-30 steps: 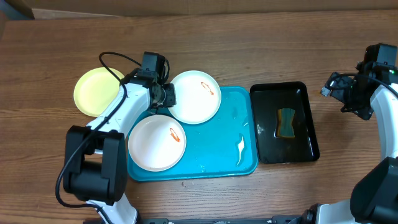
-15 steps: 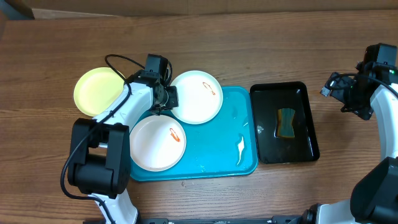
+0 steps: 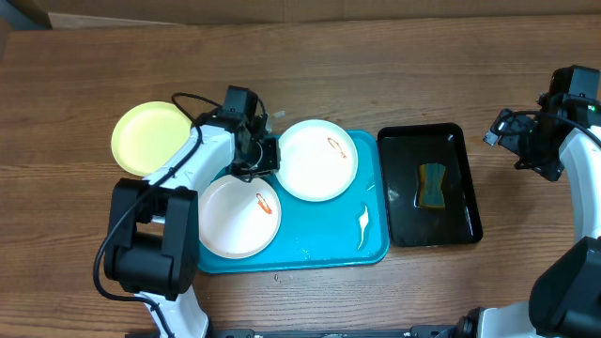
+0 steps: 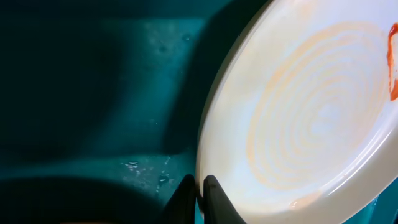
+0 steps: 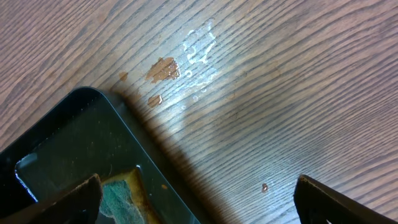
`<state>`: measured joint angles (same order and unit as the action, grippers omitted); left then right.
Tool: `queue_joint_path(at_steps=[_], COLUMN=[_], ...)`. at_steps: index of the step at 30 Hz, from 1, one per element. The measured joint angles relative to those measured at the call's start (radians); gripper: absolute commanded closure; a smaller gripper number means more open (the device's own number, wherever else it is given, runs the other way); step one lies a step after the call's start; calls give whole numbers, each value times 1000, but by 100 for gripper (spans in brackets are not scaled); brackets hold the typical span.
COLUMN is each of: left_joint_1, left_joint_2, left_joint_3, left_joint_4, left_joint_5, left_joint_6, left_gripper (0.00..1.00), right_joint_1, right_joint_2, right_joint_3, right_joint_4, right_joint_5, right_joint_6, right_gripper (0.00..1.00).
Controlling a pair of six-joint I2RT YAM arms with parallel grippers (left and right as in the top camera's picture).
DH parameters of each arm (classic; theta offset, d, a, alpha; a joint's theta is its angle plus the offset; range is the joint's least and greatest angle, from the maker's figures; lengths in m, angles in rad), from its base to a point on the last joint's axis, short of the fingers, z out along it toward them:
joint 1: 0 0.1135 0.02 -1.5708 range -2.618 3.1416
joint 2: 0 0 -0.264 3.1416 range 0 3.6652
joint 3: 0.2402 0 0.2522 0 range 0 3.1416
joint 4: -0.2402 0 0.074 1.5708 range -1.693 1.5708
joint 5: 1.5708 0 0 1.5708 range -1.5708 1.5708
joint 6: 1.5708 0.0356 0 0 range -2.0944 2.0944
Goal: Clean dirty plates on tray and stack at the side
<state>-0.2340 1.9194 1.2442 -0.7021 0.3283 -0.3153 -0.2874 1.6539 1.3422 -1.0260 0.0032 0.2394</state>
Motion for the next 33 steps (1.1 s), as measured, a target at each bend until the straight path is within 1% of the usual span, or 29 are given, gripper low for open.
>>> queue_joint_path(at_steps=[10, 15, 16, 18, 20, 30, 33], left_joint_1=[-93, -113, -114, -120, -120, -135, -162], left_joint_2=[0, 0, 0, 0, 0, 0, 0], left_joint_3=[0, 0, 0, 0, 0, 0, 0], left_joint_4=[-35, -73, -84, -97, -102, -98, -97], left_joint_5=[14, 15, 16, 17, 16, 7, -24], left_joint_6=[0, 0, 0, 2, 0, 0, -16], left_gripper=[92, 91, 88, 77, 73, 70, 66], right_joint_1=[0, 0, 0, 0, 0, 0, 0], right_joint_2=[0, 0, 0, 0, 0, 0, 0], right_joint_3=[0, 0, 0, 0, 0, 0, 0], right_joint_4=[1, 1, 1, 0, 1, 0, 1], right_joint_5=[0, 0, 0, 0, 0, 0, 0], right_joint_6=[0, 0, 0, 0, 0, 0, 0], right_gripper=[0, 0, 0, 0, 0, 0, 0])
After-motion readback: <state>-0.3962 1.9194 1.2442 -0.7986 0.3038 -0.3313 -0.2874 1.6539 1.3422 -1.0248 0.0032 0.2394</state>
